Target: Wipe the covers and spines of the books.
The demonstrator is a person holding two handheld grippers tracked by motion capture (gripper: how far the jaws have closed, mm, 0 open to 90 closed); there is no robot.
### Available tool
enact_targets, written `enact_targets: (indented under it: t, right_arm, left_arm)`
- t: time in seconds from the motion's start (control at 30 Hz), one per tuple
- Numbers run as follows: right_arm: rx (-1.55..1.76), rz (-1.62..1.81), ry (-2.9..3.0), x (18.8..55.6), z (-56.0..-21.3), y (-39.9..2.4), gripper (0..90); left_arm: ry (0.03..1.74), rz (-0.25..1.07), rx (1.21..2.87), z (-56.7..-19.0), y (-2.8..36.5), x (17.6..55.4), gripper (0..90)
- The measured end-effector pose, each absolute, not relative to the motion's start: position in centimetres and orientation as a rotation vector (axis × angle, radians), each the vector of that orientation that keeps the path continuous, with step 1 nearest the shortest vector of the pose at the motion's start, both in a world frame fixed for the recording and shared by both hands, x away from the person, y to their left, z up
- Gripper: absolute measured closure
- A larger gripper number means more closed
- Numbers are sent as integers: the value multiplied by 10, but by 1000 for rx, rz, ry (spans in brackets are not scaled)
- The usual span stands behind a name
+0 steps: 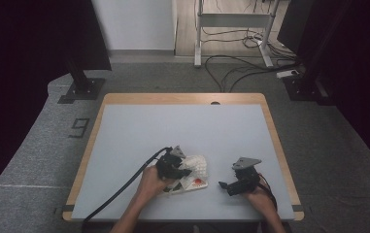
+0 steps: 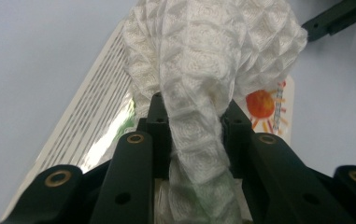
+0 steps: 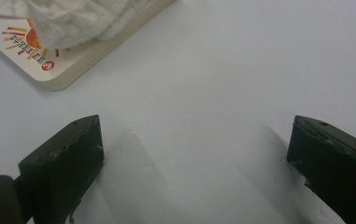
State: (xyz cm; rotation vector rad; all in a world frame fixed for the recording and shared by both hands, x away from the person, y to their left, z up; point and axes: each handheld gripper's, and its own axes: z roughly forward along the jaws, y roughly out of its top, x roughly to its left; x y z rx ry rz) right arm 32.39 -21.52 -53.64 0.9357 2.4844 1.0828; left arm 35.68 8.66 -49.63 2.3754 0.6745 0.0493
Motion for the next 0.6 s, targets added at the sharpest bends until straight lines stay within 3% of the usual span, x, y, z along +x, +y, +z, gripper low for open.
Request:
enact_targets:
  t: [0.6]
  right_arm:
    - [937, 1082, 2483, 324, -536, -215, 30]
  left_arm:
    - [738, 92, 2388, -492, 131, 345, 706]
